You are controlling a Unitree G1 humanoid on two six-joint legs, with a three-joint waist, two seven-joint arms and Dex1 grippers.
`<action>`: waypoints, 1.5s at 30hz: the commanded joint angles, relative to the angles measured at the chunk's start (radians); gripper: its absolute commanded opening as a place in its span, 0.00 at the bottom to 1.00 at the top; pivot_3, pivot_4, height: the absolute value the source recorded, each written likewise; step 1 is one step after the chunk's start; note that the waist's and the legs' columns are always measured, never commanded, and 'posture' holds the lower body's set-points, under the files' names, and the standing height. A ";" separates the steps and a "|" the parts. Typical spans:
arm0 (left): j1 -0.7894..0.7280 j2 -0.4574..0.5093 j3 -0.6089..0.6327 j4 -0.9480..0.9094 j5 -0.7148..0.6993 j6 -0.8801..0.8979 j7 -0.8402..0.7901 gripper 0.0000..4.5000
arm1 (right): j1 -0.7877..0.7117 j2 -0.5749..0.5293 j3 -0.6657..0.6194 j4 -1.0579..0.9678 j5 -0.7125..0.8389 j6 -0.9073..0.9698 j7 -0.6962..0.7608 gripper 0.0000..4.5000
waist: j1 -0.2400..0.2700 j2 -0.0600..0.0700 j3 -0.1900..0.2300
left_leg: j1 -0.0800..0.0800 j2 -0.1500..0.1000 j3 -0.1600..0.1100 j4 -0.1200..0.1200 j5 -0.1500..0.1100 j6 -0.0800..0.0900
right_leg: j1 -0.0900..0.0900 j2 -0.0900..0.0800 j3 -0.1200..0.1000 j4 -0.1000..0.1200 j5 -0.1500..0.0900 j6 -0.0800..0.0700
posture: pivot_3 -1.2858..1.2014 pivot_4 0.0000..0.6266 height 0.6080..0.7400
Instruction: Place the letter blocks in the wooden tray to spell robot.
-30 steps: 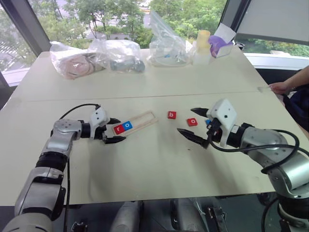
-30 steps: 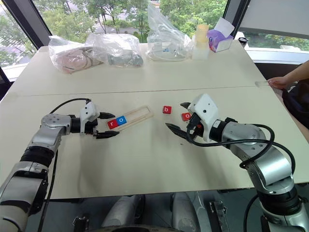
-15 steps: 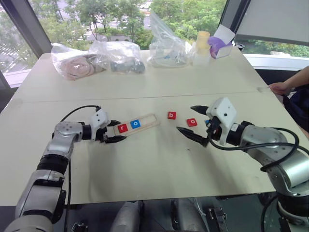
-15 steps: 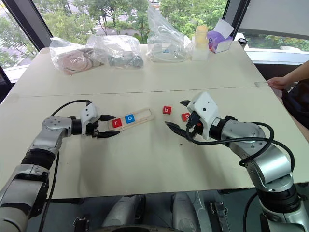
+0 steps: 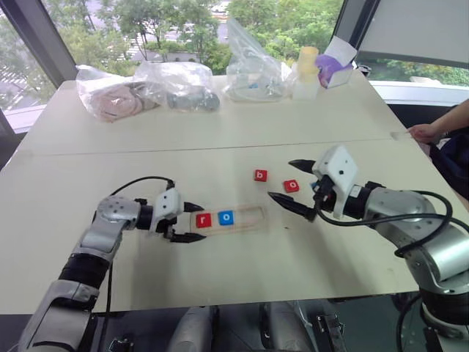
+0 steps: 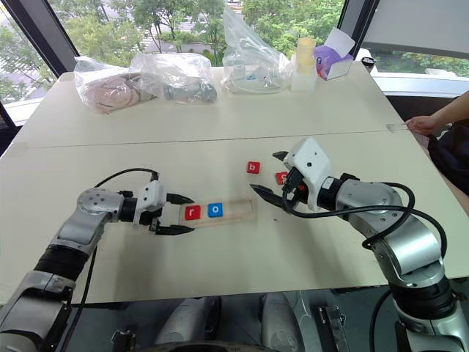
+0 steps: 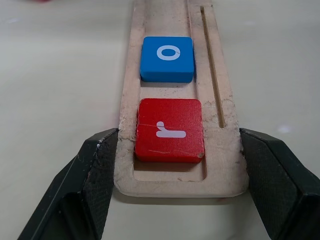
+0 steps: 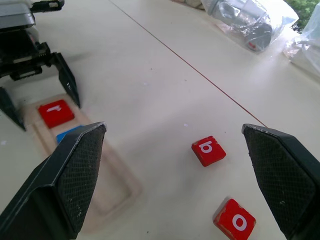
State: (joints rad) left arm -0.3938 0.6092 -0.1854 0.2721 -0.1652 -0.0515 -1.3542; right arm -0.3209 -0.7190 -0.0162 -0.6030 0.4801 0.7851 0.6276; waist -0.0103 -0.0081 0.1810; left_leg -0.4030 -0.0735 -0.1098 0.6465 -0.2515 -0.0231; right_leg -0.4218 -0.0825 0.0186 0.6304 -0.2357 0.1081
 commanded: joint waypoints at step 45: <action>0.250 0.136 0.269 -0.523 -0.264 0.405 0.246 0.99 | -0.284 0.273 0.163 0.538 -0.222 0.030 -0.138 1.00 | -0.005 0.001 0.001 | -0.002 0.001 0.000 -0.001 0.000 -0.001 | -0.004 0.001 0.001 0.001 0.001 -0.002 | 0.52 0.24 1.00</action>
State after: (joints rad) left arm -0.1482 0.7367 0.0401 -0.2084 -0.3939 0.3293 -1.1279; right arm -0.5723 -0.4676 0.1773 -0.0725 0.2507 0.7817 0.5119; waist -0.0153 -0.0074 0.1816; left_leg -0.4050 -0.0724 -0.1095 0.6457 -0.2509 -0.0241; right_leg -0.4264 -0.0806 0.0197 0.6314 -0.2343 0.1060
